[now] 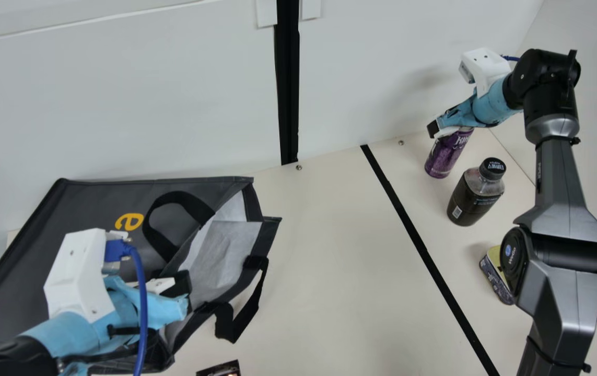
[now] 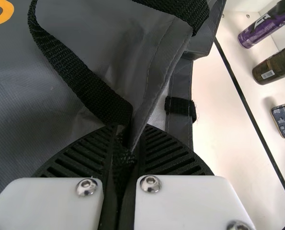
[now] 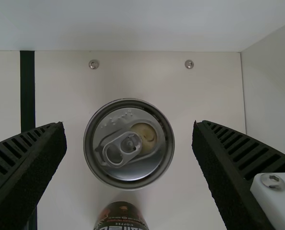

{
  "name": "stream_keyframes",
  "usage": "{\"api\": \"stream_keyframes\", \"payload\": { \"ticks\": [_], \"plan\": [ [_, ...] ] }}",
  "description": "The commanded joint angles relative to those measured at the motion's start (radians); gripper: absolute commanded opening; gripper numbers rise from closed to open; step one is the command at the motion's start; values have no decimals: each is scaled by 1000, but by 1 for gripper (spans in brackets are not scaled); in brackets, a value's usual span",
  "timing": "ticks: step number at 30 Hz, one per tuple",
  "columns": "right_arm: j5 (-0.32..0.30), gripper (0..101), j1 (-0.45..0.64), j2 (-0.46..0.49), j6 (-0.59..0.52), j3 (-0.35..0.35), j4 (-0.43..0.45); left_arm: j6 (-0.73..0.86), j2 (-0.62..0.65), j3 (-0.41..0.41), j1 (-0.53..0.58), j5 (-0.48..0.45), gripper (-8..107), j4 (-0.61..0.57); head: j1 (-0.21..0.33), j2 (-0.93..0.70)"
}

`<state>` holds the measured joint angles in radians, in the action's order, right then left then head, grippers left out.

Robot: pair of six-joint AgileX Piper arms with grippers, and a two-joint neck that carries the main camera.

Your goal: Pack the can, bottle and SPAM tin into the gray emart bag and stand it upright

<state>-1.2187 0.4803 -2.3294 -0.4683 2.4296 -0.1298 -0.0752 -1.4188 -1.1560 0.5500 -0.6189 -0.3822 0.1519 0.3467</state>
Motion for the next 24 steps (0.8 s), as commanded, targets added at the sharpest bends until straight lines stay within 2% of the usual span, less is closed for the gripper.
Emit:
{"api": "stream_keyframes", "payload": {
  "ticks": [1,7,21,24],
  "plan": [
    [-1,95,-2,-8,3,4,-1,0,0,0,0,0,-8,0,23,2],
    [-1,95,-8,-35,11,12,0,0,0,0,0,0,-8,0,23,2],
    [-1,1,-9,-60,6,42,-17,0,0,0,0,0,-8,0,23,2],
    [-1,0,-10,-59,-1,52,-21,0,0,0,0,0,-8,0,23,2]
  ]
}}
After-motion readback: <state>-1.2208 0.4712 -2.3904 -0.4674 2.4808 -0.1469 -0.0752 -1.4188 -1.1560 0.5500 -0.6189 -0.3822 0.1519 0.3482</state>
